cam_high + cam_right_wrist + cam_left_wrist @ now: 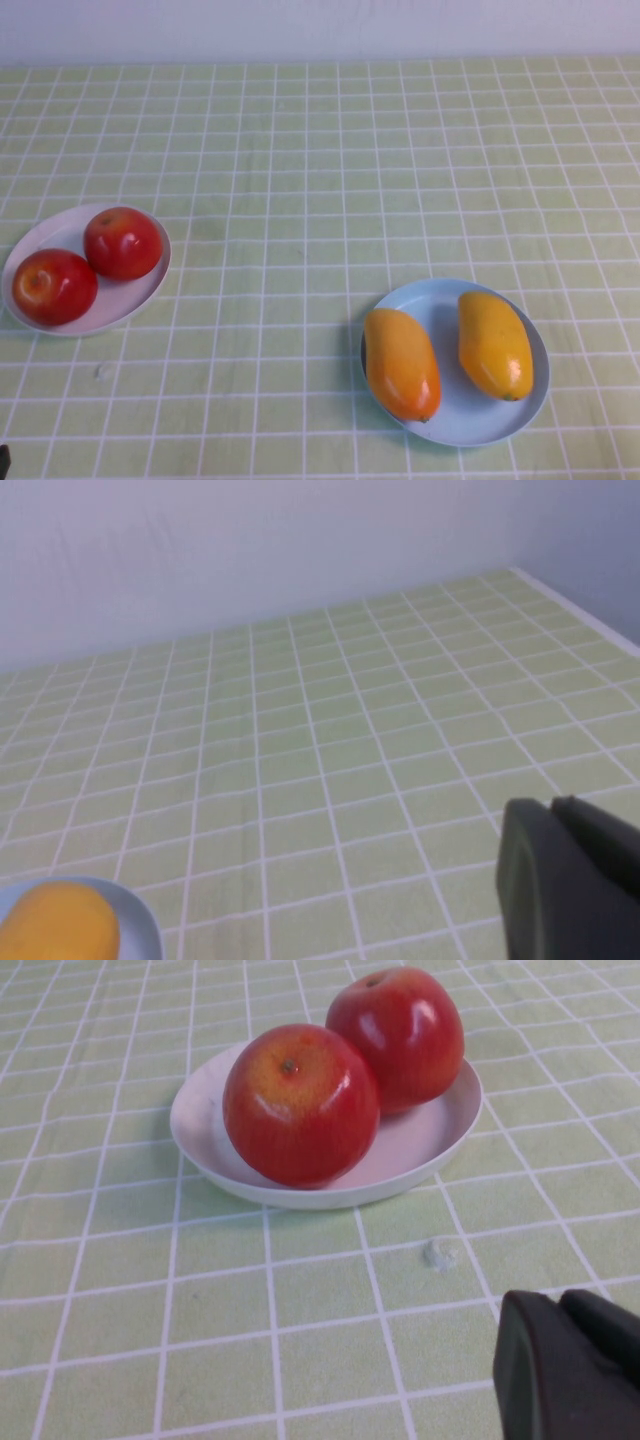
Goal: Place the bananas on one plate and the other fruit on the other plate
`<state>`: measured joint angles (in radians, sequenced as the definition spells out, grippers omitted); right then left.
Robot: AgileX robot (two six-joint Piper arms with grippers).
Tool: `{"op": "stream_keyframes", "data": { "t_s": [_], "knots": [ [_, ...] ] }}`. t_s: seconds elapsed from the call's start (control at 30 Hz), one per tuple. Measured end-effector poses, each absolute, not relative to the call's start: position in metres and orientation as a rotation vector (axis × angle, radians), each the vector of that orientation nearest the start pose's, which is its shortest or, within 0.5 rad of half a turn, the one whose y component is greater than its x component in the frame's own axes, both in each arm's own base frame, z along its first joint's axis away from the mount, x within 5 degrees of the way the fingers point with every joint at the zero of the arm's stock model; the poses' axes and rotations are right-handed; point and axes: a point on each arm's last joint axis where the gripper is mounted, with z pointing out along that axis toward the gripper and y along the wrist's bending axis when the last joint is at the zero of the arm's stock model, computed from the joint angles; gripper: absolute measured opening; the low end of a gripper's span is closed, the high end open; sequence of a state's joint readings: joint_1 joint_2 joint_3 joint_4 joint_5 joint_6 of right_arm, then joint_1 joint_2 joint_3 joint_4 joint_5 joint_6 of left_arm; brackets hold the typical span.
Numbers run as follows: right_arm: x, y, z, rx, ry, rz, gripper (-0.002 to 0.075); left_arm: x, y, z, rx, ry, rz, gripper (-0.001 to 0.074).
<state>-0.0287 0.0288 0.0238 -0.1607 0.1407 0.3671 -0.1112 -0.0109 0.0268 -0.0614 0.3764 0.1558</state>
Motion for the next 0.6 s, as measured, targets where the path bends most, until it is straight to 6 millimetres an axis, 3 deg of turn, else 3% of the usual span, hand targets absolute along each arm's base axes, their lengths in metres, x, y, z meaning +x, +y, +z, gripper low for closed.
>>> {"op": "stream_keyframes", "data": {
  "t_s": [0.27,0.6],
  "knots": [
    [0.056,-0.005,0.184,0.225,1.715,0.094,-0.0015,0.052,-0.008,0.171,0.212,1.863,-0.03,0.0004],
    [0.054,-0.001,0.175,0.103,1.824,0.043,-0.0015,0.052,-0.008,0.171,0.212,1.863,-0.03,0.0004]
  ]
}}
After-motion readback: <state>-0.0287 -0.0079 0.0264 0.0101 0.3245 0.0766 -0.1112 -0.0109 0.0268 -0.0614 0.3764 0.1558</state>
